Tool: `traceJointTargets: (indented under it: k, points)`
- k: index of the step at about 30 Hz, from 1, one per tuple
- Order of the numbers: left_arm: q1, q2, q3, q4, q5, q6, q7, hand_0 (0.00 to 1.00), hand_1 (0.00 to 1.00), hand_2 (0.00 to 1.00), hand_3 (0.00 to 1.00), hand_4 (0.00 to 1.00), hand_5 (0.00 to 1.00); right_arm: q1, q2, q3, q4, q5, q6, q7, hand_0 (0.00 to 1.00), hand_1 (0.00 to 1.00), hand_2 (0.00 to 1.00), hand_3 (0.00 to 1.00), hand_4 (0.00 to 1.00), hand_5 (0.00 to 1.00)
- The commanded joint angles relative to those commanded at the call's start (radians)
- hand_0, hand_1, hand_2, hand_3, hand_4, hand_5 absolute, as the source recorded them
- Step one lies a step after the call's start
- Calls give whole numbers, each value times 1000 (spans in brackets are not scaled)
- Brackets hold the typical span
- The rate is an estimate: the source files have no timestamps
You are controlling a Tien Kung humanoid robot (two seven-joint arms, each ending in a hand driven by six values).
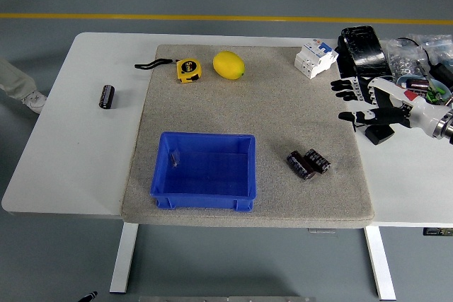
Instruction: Pick up the battery,place it into the box
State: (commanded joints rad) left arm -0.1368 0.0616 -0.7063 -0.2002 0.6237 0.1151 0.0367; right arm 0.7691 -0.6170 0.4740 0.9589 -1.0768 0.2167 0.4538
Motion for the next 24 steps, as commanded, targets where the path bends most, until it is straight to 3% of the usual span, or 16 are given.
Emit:
traceJointTargets:
  k: [1,2,8,17,24]
  points:
    - [0,0,0,0,0,0,0,818,826,847,663,764,619,2,1,-1,0,-6,-2,2,850,818,832,819,998,272]
    - [-1,0,0,0,0,0,0,817,825,847,662,763,619,9,4,-6,-2,-45,-11,10,843,810,830,825,998,192]
    - [-2,1,-2,-1,4,2,2,811,823,847,662,760,616,34,26,-36,-3,-292,-46,36,842,811,831,834,998,165]
    - [0,2,1,-2,1,6,5,807,820,846,658,759,617,37,59,-66,17,-670,-56,35,841,810,832,843,998,154]
    - [0,1,2,-4,-3,8,6,805,819,846,658,758,616,38,85,-74,0,-743,-76,40,840,808,829,844,998,154]
